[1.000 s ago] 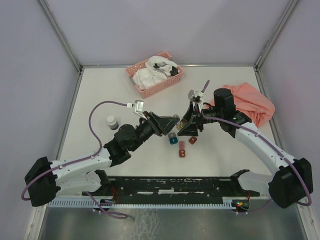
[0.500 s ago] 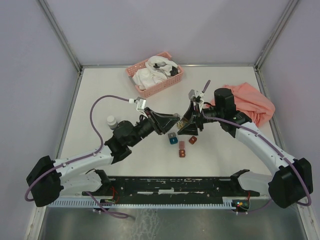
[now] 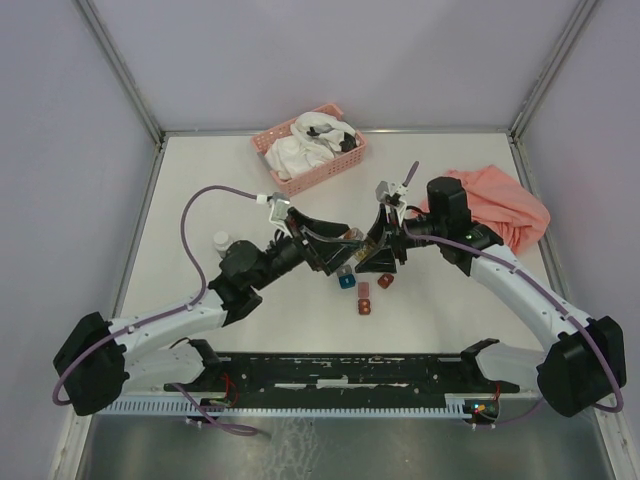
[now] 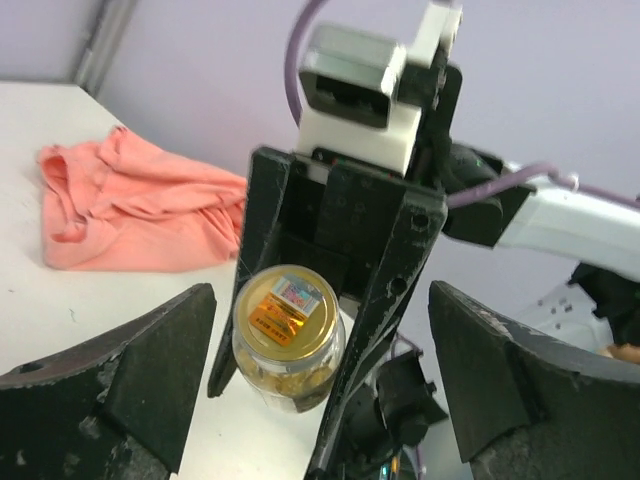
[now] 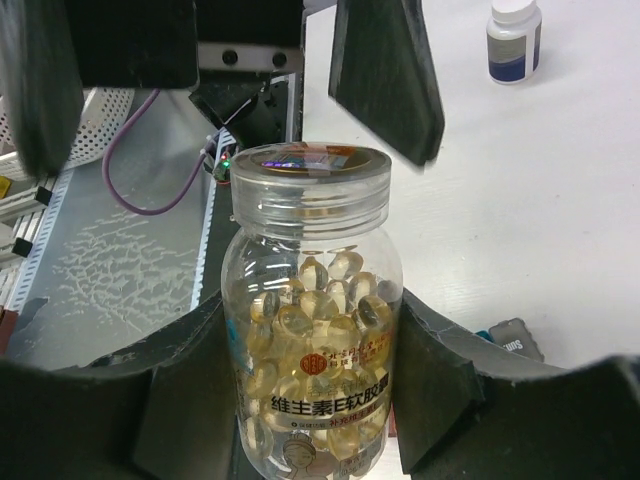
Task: Sort the pills into containers
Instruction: Screw the lid of the pill bottle onto the pill bottle.
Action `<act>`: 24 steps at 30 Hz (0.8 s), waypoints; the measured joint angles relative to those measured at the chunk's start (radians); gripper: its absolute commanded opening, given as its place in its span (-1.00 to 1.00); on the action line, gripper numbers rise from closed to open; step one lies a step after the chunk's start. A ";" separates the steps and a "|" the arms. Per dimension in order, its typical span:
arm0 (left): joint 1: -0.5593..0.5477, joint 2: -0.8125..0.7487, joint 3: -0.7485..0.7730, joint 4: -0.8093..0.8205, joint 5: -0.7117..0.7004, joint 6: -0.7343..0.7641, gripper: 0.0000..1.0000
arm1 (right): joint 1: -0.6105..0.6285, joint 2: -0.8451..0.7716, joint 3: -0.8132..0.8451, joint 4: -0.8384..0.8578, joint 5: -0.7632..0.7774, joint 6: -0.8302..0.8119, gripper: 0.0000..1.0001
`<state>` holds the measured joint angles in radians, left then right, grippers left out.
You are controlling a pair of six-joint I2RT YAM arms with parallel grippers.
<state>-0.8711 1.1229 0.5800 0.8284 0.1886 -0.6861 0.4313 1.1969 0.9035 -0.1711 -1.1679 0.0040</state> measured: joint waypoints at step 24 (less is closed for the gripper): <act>-0.024 0.007 0.007 -0.101 -0.143 -0.084 0.37 | 0.001 0.003 0.000 -0.006 0.000 0.002 -0.97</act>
<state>-0.8948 1.1301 0.5869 0.7273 0.0456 -0.7696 0.4320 1.1995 0.9035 -0.1768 -1.1675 0.0059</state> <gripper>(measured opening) 0.711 0.601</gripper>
